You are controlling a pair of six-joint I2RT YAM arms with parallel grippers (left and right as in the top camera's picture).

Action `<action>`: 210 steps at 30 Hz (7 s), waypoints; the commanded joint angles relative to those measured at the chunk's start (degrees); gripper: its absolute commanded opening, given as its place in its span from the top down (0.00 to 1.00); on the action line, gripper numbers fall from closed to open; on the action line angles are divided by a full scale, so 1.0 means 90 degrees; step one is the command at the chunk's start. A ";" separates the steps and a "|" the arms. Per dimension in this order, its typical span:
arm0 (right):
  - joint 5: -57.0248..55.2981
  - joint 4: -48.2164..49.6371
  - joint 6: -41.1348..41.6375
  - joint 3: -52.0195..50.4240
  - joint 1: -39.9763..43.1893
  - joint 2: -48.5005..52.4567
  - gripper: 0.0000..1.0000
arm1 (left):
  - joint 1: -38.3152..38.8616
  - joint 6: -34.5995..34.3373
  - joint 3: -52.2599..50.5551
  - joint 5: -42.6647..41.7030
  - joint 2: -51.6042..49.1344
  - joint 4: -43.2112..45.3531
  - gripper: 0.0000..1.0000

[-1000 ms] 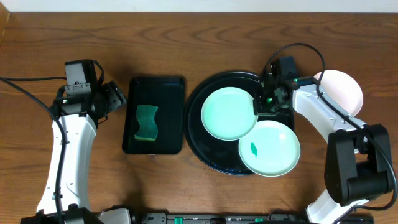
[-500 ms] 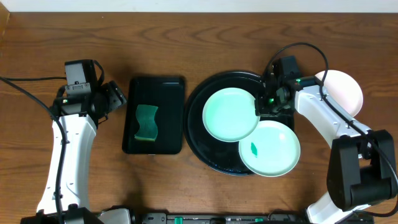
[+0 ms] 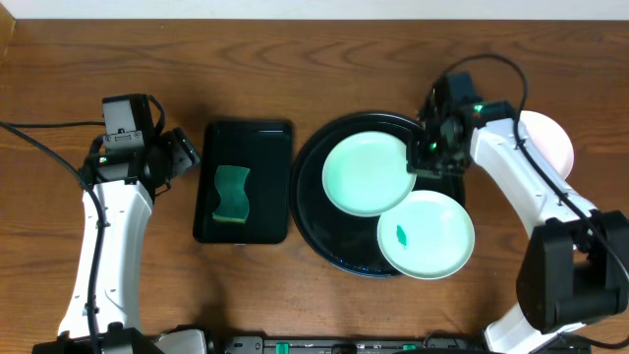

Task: Clean dirty plates on tray and stack at the side

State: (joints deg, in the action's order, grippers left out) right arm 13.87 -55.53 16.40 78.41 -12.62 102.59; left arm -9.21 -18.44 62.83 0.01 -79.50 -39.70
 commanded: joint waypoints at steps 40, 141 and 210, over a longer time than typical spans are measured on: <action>-0.3228 0.2013 0.1989 0.1358 -0.3563 0.0308 0.99 | -0.0010 -0.0034 0.0097 0.0075 0.0012 -0.0015 0.20; -0.9207 0.9933 -0.7876 0.1396 -0.5860 0.1209 0.99 | -0.0010 -0.0034 0.0100 0.0075 0.0012 -0.0015 0.20; -0.9581 0.5085 -0.3325 0.1394 -0.5894 0.1212 0.99 | -0.0010 -0.0032 0.0097 0.0075 0.0012 -0.0015 0.20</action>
State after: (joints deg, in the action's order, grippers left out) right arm -72.84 -8.01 -21.43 90.13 -65.12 113.95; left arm -9.21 -18.44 62.83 0.01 -79.50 -39.81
